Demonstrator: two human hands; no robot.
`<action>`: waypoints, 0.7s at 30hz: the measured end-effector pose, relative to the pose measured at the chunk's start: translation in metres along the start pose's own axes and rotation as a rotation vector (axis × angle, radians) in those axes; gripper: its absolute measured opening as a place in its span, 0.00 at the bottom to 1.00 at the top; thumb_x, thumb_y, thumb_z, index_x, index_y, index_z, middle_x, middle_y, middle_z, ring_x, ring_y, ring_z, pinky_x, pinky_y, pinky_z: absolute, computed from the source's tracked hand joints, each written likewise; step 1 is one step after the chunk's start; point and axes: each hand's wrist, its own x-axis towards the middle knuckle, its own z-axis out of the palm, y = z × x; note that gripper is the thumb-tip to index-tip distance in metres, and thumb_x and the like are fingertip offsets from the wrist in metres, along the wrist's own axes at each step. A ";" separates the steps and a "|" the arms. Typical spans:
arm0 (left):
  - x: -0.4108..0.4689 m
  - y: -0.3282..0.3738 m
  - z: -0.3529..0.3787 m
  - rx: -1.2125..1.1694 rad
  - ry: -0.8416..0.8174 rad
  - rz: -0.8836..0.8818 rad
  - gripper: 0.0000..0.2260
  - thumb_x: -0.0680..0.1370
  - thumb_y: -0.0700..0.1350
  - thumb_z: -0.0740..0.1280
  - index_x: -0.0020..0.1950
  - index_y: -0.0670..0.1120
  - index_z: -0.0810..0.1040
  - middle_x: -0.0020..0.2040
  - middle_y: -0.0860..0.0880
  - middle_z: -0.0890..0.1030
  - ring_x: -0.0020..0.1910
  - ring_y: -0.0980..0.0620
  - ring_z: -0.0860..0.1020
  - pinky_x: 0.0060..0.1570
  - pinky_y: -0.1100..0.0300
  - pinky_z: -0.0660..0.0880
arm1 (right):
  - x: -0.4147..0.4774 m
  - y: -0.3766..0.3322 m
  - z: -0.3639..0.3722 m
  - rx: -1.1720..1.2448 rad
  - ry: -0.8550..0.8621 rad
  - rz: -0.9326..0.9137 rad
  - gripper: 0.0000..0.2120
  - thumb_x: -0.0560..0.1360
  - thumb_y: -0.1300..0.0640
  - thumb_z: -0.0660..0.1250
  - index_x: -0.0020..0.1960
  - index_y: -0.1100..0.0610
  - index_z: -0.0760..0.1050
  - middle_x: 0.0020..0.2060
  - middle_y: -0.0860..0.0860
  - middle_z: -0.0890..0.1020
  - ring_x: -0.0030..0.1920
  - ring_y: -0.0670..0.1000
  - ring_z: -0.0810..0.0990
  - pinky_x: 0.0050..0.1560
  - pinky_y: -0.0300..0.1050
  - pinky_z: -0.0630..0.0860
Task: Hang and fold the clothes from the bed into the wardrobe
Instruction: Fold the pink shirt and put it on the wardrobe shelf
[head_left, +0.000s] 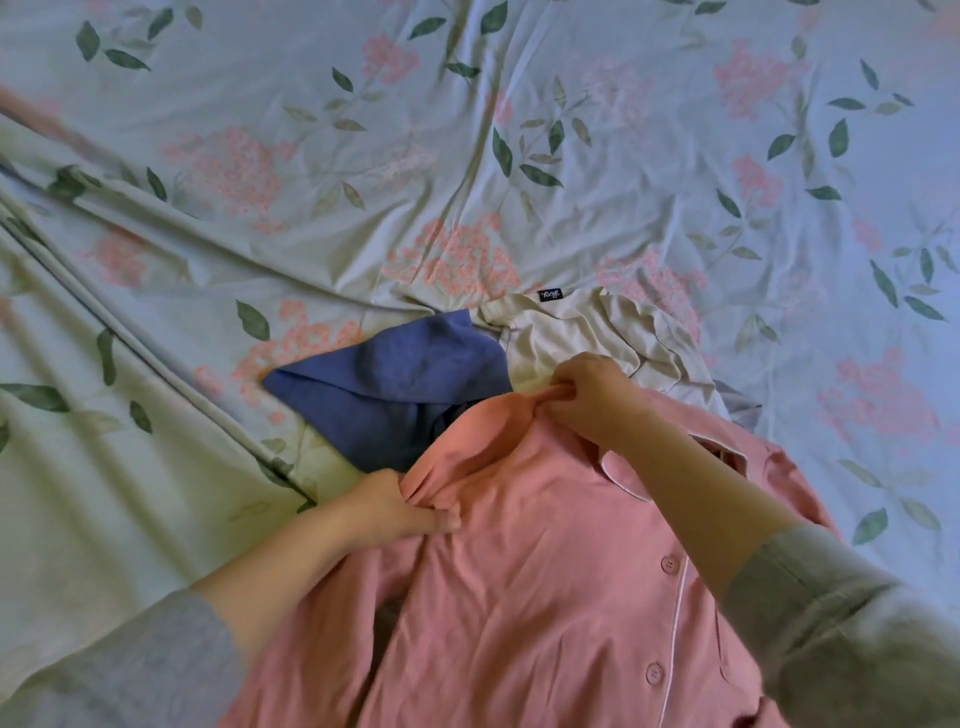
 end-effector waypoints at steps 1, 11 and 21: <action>-0.001 0.002 -0.003 -0.081 -0.012 -0.004 0.26 0.56 0.59 0.82 0.48 0.48 0.84 0.42 0.51 0.86 0.43 0.52 0.84 0.42 0.63 0.78 | 0.001 0.000 -0.003 0.078 -0.001 0.016 0.08 0.71 0.56 0.72 0.37 0.57 0.76 0.36 0.51 0.77 0.41 0.53 0.76 0.39 0.42 0.70; -0.020 0.024 -0.029 -0.468 0.037 0.069 0.33 0.52 0.48 0.80 0.55 0.40 0.81 0.50 0.39 0.84 0.49 0.40 0.83 0.56 0.43 0.78 | 0.010 -0.018 -0.006 0.148 0.124 -0.012 0.05 0.78 0.56 0.64 0.44 0.55 0.70 0.38 0.50 0.76 0.42 0.57 0.76 0.42 0.52 0.73; 0.034 0.049 -0.074 0.477 0.628 0.216 0.07 0.76 0.47 0.65 0.40 0.48 0.78 0.44 0.44 0.81 0.50 0.40 0.79 0.42 0.54 0.70 | 0.027 -0.031 0.008 0.147 0.187 0.107 0.09 0.79 0.52 0.64 0.45 0.58 0.71 0.45 0.57 0.81 0.49 0.60 0.78 0.51 0.55 0.74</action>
